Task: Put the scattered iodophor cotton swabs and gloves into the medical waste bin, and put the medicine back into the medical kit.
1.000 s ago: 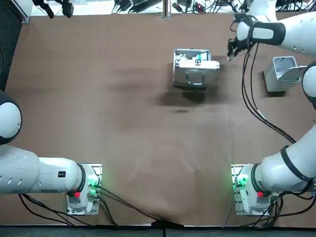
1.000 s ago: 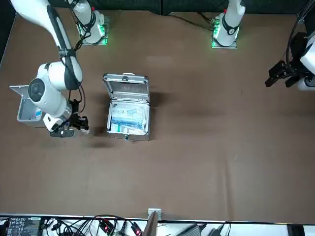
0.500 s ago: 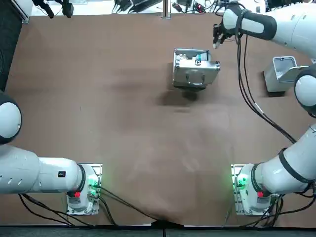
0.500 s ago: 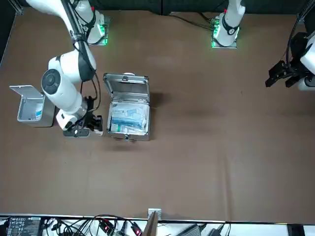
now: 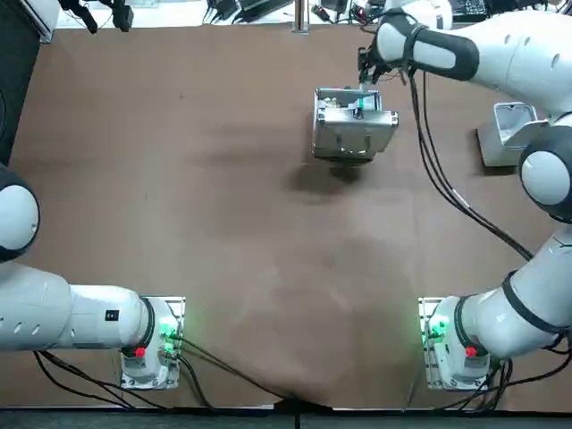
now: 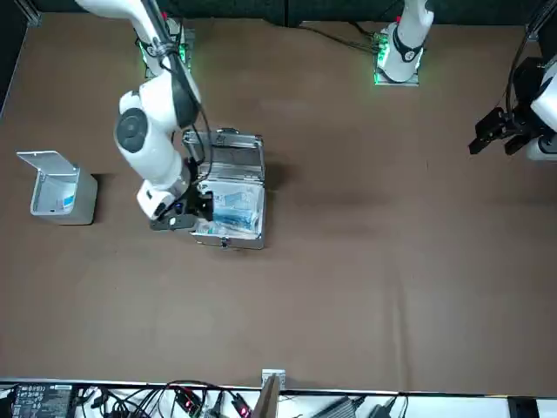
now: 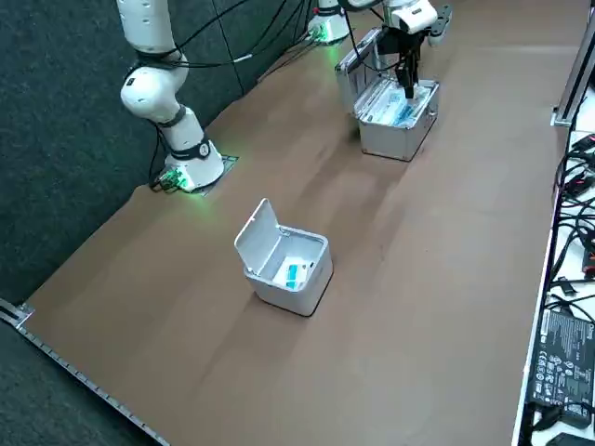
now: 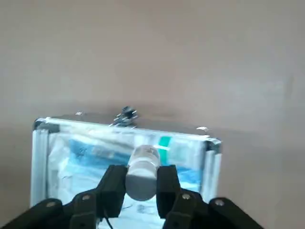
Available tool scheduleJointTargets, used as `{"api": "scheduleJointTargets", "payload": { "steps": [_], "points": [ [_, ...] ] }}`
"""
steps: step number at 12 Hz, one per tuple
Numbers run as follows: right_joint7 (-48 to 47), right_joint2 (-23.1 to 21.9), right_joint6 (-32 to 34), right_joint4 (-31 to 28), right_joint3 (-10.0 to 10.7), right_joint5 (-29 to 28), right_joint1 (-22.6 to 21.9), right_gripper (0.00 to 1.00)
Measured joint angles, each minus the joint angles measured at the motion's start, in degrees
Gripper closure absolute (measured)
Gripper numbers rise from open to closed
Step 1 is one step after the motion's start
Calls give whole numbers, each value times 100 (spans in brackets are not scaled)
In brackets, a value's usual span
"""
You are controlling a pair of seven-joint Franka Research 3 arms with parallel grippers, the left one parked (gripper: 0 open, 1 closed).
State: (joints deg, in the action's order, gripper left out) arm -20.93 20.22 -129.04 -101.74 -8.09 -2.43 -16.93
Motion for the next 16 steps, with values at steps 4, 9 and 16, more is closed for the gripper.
{"api": "scheduleJointTargets", "payload": {
  "steps": [4,9,16],
  "points": [
    [-398,279,-96,126,10,65,-404,63],
    [-1004,565,-335,298,27,513,-558,63],
    [-1143,836,-626,396,50,608,-613,63]
  ]
}}
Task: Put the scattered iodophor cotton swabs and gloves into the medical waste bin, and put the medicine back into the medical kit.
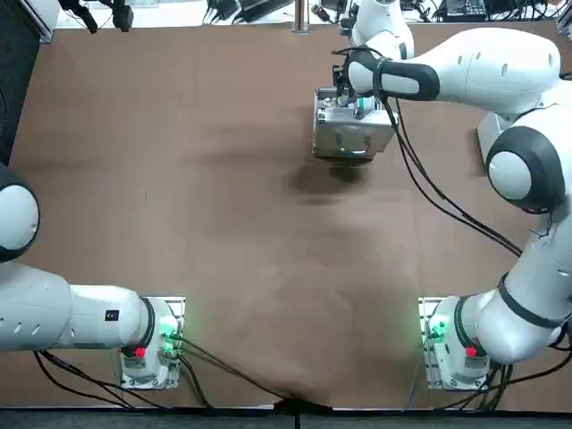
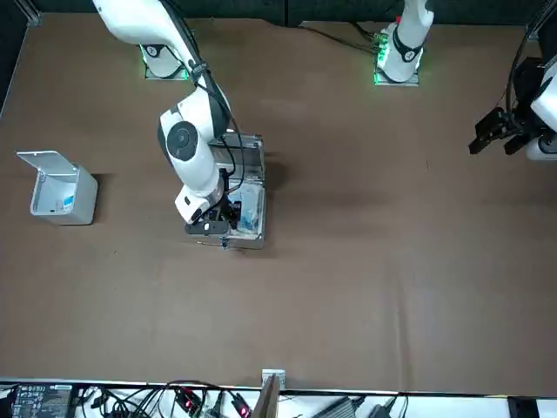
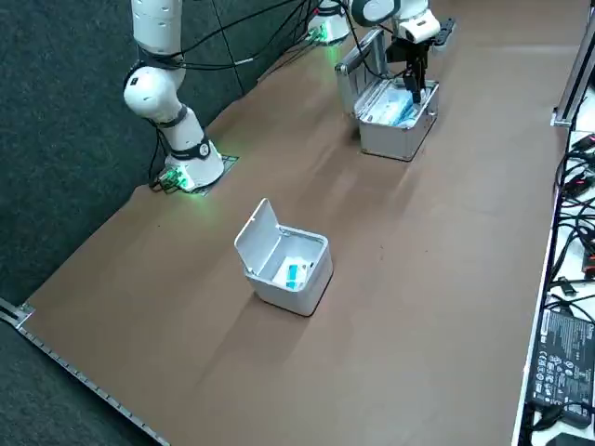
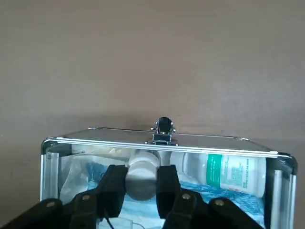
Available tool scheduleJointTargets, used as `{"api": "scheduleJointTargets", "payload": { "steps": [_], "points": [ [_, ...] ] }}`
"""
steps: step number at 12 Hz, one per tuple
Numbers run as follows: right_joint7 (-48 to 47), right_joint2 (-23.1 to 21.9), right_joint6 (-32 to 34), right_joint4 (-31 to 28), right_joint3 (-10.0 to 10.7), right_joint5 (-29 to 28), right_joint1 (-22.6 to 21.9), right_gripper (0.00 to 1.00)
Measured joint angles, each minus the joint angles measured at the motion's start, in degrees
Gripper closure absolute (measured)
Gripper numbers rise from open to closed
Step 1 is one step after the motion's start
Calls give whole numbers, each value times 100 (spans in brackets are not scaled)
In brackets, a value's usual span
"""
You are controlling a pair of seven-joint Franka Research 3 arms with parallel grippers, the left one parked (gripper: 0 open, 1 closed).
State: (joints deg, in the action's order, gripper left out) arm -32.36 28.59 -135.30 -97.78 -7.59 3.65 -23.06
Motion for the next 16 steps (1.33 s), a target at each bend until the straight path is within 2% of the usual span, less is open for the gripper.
{"api": "scheduleJointTargets", "payload": {
  "steps": [6,9,10,14,15,16],
  "points": [
    [-21,88,-24,4,20,26,-12,63],
    [-29,119,-35,6,29,78,-12,59],
    [-30,119,-36,10,36,80,-12,53],
    [-31,118,-36,44,63,84,-8,9],
    [-31,118,-36,47,68,84,-6,8],
    [-31,116,-36,53,71,86,-3,2]
  ]
}}
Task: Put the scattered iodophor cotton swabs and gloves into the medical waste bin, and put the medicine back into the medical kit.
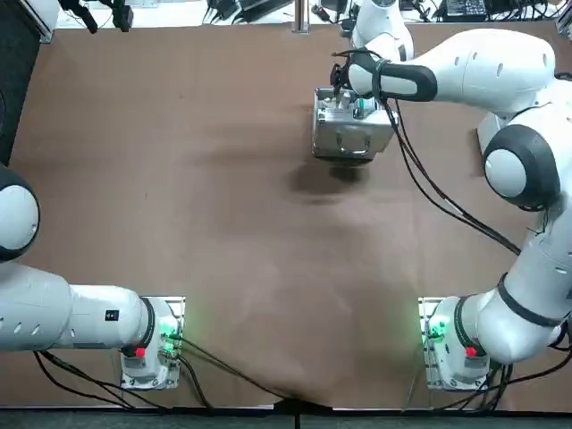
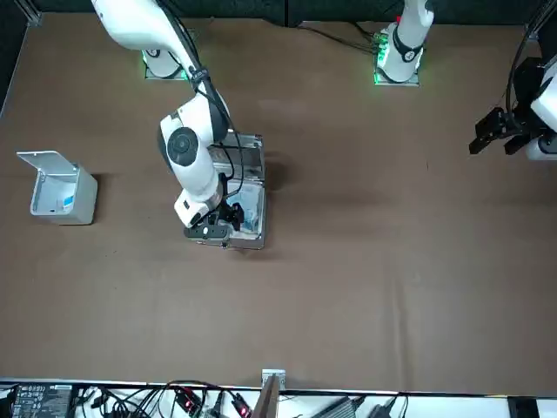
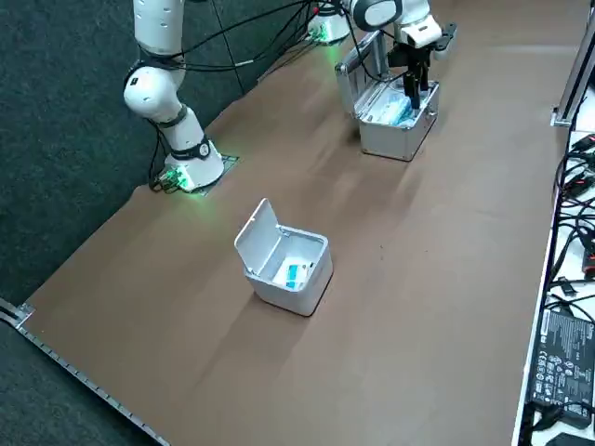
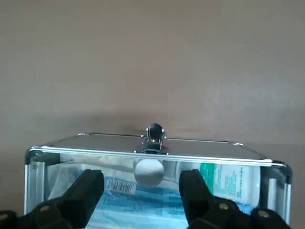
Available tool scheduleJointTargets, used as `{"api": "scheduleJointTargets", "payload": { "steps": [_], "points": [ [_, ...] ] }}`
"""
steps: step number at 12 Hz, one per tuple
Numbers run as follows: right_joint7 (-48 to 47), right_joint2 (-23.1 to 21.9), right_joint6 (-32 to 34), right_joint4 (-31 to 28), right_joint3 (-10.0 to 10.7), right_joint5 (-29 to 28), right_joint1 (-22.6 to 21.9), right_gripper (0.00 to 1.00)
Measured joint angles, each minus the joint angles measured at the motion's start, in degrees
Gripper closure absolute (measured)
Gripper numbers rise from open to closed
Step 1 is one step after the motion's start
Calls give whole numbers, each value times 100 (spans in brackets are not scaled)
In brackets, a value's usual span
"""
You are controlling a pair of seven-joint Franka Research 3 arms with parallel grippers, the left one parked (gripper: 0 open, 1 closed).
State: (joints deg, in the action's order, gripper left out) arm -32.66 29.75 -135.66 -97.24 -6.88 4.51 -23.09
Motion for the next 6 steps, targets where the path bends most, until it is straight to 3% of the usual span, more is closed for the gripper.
{"api": "scheduleJointTargets", "payload": {
  "steps": [3,6],
  "points": [
    [0,-75,35,113,36,1,81,1],
    [26,-331,736,408,70,17,464,0]
  ]
}}
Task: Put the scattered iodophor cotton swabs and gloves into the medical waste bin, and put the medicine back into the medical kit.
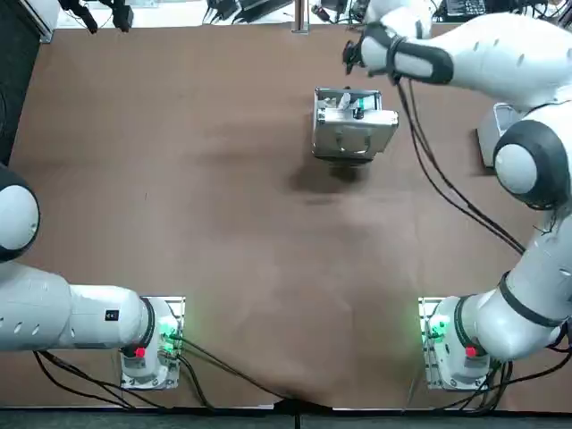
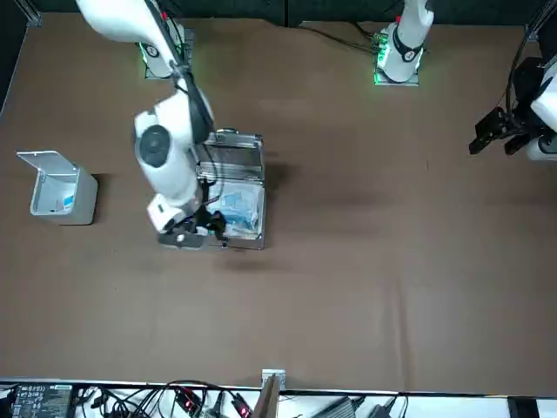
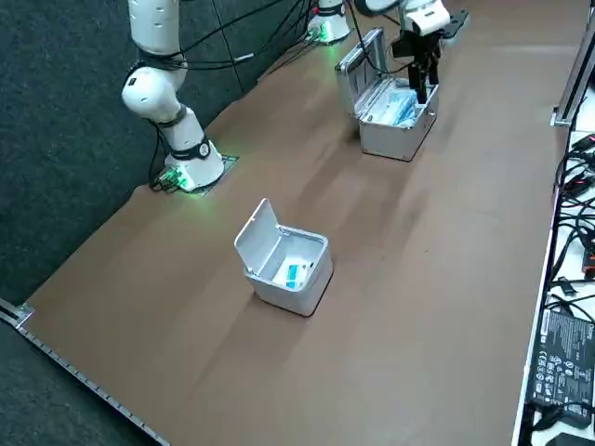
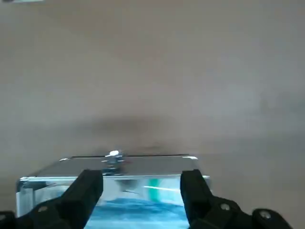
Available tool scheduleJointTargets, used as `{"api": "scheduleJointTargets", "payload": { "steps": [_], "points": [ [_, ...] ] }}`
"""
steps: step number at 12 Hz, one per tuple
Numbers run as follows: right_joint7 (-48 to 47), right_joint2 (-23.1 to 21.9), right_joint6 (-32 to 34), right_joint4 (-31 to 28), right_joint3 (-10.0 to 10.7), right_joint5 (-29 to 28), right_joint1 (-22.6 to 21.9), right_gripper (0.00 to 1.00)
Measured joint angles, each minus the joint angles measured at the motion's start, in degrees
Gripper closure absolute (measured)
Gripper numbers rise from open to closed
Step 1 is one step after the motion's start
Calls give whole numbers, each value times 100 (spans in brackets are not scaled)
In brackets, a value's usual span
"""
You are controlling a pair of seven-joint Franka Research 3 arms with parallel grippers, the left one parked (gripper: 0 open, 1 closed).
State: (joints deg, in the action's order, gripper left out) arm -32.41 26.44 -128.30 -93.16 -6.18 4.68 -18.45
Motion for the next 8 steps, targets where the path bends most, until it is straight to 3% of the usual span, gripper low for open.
{"api": "scheduleJointTargets", "payload": {
  "steps": [4,8],
  "points": [
    [956,-463,1248,412,7,0,544,0],
    [1881,-1044,2392,469,9,-1,934,0]
  ]
}}
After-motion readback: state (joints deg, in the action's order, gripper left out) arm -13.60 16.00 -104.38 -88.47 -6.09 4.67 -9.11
